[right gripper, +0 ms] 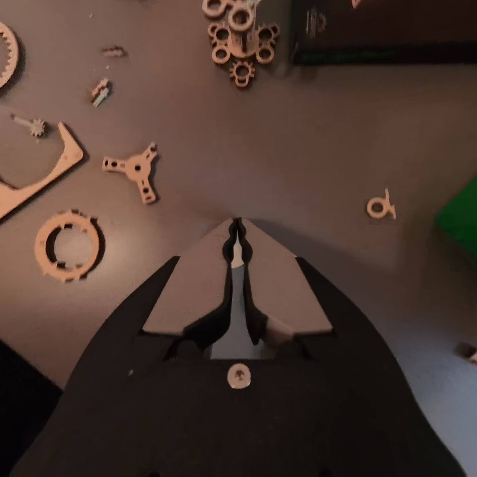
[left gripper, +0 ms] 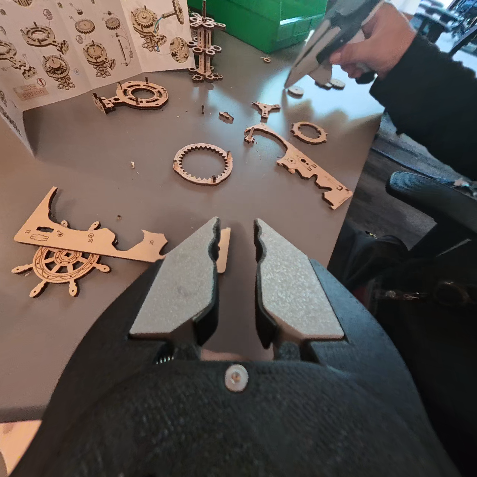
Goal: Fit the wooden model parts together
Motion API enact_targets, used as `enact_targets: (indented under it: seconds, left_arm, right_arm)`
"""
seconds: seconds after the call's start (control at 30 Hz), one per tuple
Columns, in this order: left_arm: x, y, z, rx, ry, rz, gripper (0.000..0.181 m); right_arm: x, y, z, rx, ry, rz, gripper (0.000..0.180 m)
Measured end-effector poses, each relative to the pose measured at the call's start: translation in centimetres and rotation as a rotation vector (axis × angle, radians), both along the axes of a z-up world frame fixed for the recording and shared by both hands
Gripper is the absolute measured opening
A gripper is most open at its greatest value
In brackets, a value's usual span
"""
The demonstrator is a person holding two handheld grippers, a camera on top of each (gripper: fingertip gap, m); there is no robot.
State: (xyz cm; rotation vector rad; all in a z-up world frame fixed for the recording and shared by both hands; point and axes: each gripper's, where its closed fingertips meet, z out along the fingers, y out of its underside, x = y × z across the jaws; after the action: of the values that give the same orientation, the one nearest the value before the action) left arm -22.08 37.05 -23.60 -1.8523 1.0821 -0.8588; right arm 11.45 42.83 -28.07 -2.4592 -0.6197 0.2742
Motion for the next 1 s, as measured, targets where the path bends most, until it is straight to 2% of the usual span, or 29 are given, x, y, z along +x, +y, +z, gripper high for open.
enact_targets:
  seconds: [0.23, 0.37, 0.47, 0.57, 0.63, 0.67, 0.77, 0.87, 1.0]
  left_arm:
    - [-0.3, -0.5, 0.5, 0.000, -0.036, -0.005, 0.020]
    - [-0.3, -0.7, 0.4, 0.009, -0.022, -0.009, 0.020]
    - [-0.3, -0.6, 0.2, -0.001, -0.016, -0.004, 0.020]
    - [-0.3, -0.5, 0.0, -0.013, -0.010, -0.001, 0.020]
    - [-0.3, -0.6, 0.1, -0.004, -0.010, 0.002, 0.020]
    - [-0.3, -0.6, 0.1, -0.004, -0.012, 0.000, 0.020]
    - [-0.5, -0.8, 0.2, -0.014, -0.024, -0.001, 0.020]
    - [-0.5, -0.8, 0.3, -0.026, -0.036, -0.003, 0.020]
    - [-0.4, -0.8, 0.1, -0.034, -0.026, -0.007, 0.020]
  right_arm:
    - [8.2, -4.9, 1.0, 0.035, -0.040, -0.173, 0.002]
    - [4.2, -6.0, 5.2, 0.191, 0.203, -0.048, 0.030]
    - [1.0, -6.2, 4.4, 0.215, 0.154, 0.029, 0.039]
    - [0.0, -4.9, 1.2, 0.181, -0.020, 0.020, 0.036]
    - [0.1, -4.2, 0.1, 0.172, -0.071, 0.010, 0.018]
    - [0.5, -4.2, 0.1, 0.166, -0.076, 0.002, 0.000]
    - [4.0, -4.8, 0.1, 0.145, -0.145, -0.086, 0.000]
    - [5.6, -5.4, 0.4, 0.114, -0.096, -0.144, 0.005]
    - [-0.4, -4.3, 3.2, 0.193, 0.085, -0.010, 0.023]
